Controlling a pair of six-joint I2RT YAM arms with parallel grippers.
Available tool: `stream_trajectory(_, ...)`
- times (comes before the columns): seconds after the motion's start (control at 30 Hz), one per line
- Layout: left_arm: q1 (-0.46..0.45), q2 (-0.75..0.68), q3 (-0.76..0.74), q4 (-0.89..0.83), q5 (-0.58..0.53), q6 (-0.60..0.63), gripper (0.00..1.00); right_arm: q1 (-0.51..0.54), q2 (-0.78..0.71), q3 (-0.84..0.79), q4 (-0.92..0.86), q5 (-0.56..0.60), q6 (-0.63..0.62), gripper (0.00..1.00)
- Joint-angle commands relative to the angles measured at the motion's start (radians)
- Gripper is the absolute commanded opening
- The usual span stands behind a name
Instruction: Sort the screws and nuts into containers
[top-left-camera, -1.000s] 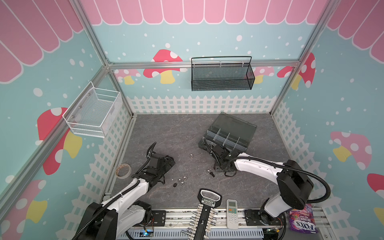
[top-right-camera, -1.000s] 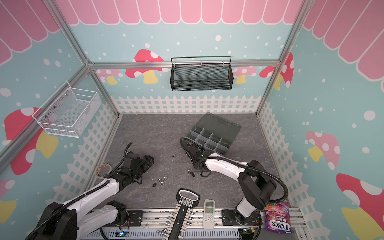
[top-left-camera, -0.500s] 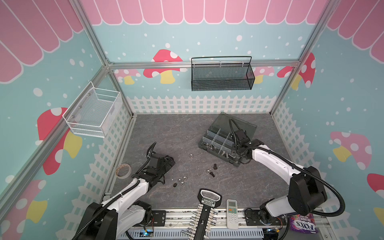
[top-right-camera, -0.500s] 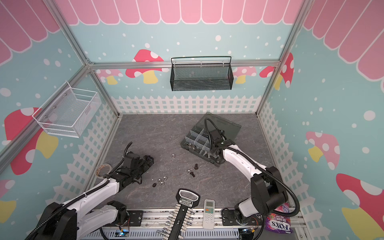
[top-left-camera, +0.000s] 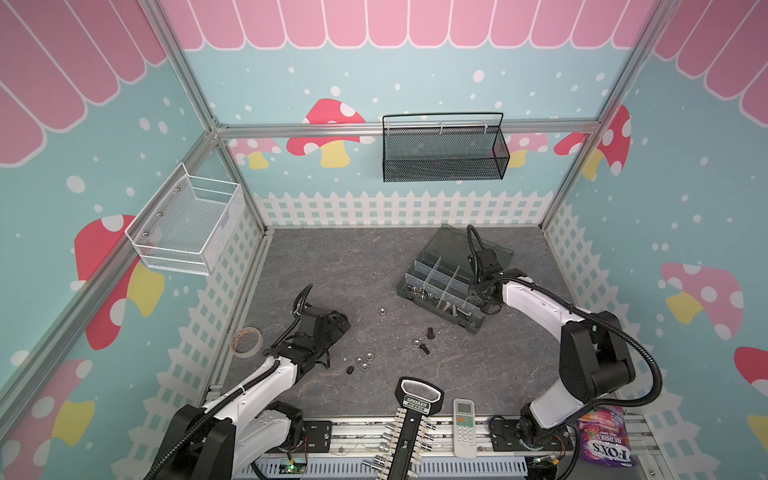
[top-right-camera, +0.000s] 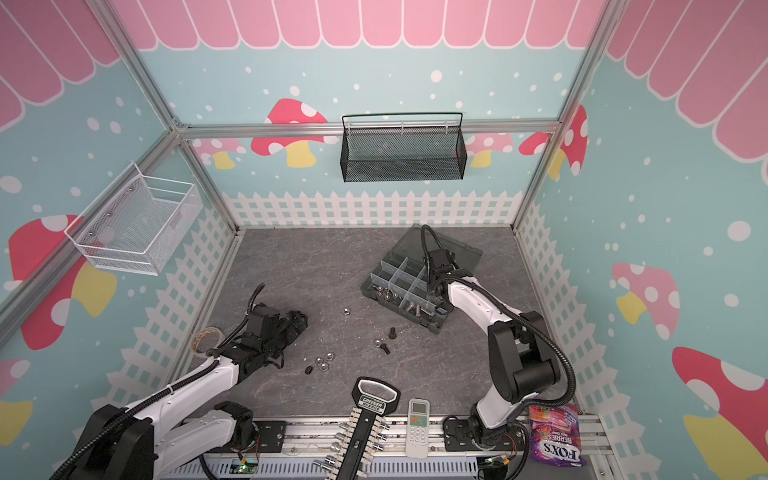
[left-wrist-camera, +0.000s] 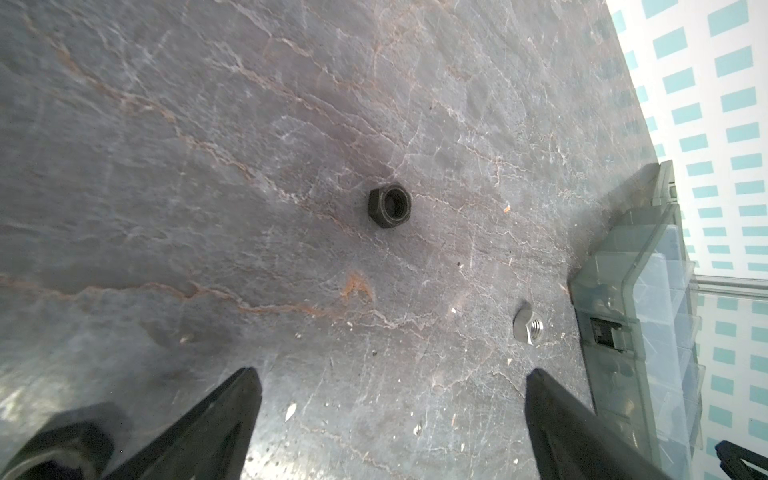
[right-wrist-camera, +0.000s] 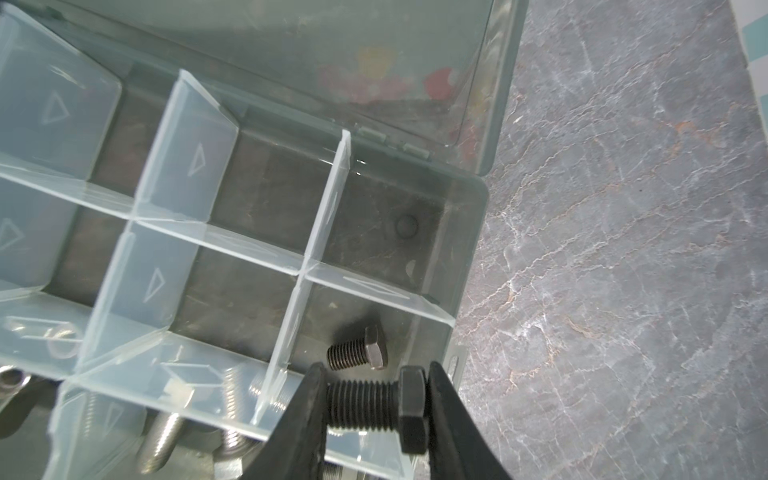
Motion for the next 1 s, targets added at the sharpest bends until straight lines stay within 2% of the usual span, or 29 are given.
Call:
stream_trajectory(0.0, 0.006, -0.013, 0.01, 0.0, -0.018, -0.001, 1.0, -0.009, 0.021, 0.004, 0.03, -0.023, -0.016, 0.37)
stream_trajectory(0.2, 0.006, -0.021, 0.012, -0.004, -0.024, -0.004, 1.0, -0.009, 0.006, -0.015, 0.041, -0.042, -0.018, 0.57)
stream_trajectory(0.27, 0.007, -0.021, 0.014, -0.005, -0.025, -0.006, 1.0, -0.009, -0.004, -0.013, 0.034, -0.042, -0.022, 0.61)
stream_trajectory(0.5, 0.007, -0.013, 0.026, -0.006, -0.025, -0.003, 1.0, 0.025, -0.099, -0.01, -0.009, -0.05, -0.05, 0.59)
stream_trajectory(0.77, 0.008, 0.013, 0.031, 0.007, -0.026, -0.006, 1.0, 0.24, -0.16, -0.021, -0.083, -0.016, 0.015, 0.57)
stream_trajectory(0.97, 0.008, 0.024, 0.029, 0.012, -0.019, -0.006, 1.0, 0.374, -0.1, -0.034, -0.107, -0.112, 0.112, 0.55)
